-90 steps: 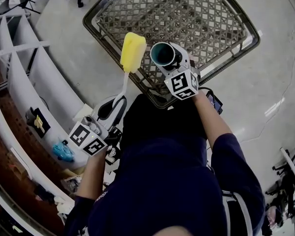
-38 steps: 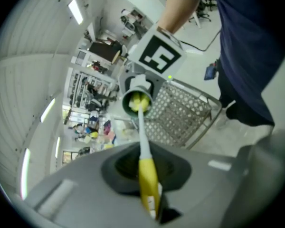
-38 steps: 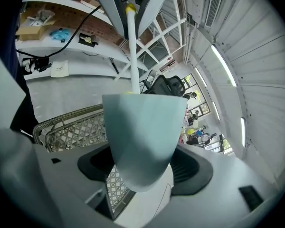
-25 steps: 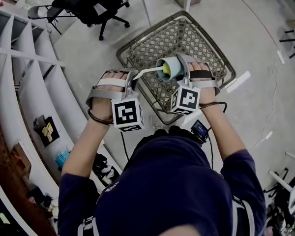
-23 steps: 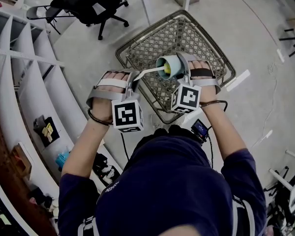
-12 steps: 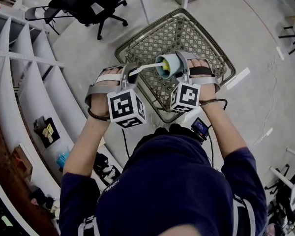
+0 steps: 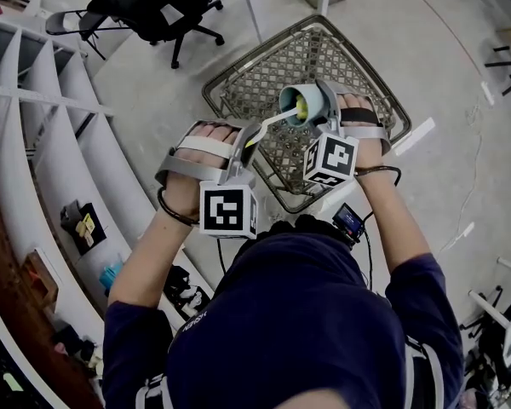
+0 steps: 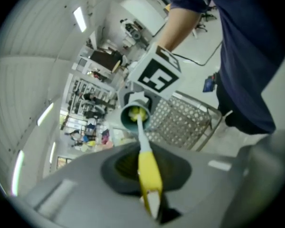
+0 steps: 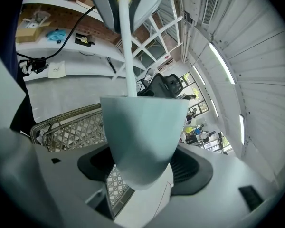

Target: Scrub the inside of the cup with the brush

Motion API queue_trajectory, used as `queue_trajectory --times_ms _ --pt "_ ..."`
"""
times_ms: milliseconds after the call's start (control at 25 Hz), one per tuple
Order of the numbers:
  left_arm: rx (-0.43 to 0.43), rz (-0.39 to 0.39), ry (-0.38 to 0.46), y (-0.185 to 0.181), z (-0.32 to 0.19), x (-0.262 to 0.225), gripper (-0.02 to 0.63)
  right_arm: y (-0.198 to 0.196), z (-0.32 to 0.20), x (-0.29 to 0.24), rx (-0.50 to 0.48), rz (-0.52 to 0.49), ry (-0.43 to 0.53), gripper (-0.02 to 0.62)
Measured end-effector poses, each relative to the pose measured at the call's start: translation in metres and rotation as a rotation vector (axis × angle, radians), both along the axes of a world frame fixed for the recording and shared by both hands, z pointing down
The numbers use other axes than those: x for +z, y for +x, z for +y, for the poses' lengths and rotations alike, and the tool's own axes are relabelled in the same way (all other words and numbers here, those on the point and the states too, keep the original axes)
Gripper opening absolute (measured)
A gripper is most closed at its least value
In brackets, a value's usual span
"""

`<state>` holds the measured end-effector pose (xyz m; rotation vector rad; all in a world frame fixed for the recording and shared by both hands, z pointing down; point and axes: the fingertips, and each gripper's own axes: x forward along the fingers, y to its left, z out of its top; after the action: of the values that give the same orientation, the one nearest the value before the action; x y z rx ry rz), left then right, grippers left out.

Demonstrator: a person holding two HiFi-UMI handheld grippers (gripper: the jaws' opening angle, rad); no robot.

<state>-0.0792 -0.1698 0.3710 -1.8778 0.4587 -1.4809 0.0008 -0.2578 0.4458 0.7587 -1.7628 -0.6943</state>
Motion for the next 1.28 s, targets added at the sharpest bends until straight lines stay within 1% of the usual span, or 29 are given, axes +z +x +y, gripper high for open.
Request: queue_trajectory --times_ms 240,360,440,560,640,760,920,1040,1120,1280 --pt "-0.131 0.019 -0.094 -0.029 -0.014 0.021 0.028 -0.012 0.018 0.009 -0.031 0.001 -0.027 0.350" --pt "-0.172 0.040 -0.112 -0.038 -0.022 0.019 0.030 -0.019 0.024 0.015 -0.048 0.004 -0.043 0.350" --pt "-0.148 0.046 -0.085 -0.033 -0.022 0.012 0.031 -0.018 0.022 0.013 -0.040 0.001 -0.040 0.350" --pt "-0.062 0.043 -0.021 -0.017 -0.012 0.001 0.028 -0.011 0.010 0.001 -0.010 -0.019 -0.014 0.350" --pt "-0.029 0.046 -0.006 -0.012 -0.005 -0.001 0.028 -0.008 0.006 -0.007 -0.002 -0.027 0.000 0.350" --pt "-0.051 0.039 -0.052 -0.020 -0.003 0.012 0.029 -0.012 0.010 -0.004 -0.021 -0.014 -0.004 0.350" --pt "-0.142 0.033 -0.139 -0.042 -0.013 0.032 0.028 -0.025 0.027 0.014 -0.069 0.002 -0.040 0.350" --pt "-0.179 0.053 -0.160 -0.046 -0.021 0.030 0.029 -0.030 0.032 0.022 -0.088 0.020 -0.058 0.350" --pt "-0.168 0.061 -0.144 -0.041 -0.022 0.022 0.031 -0.029 0.028 0.024 -0.083 0.026 -0.061 0.350" --pt "-0.084 0.053 -0.091 -0.027 -0.011 0.009 0.028 -0.024 0.014 0.015 -0.060 0.013 -0.039 0.350"
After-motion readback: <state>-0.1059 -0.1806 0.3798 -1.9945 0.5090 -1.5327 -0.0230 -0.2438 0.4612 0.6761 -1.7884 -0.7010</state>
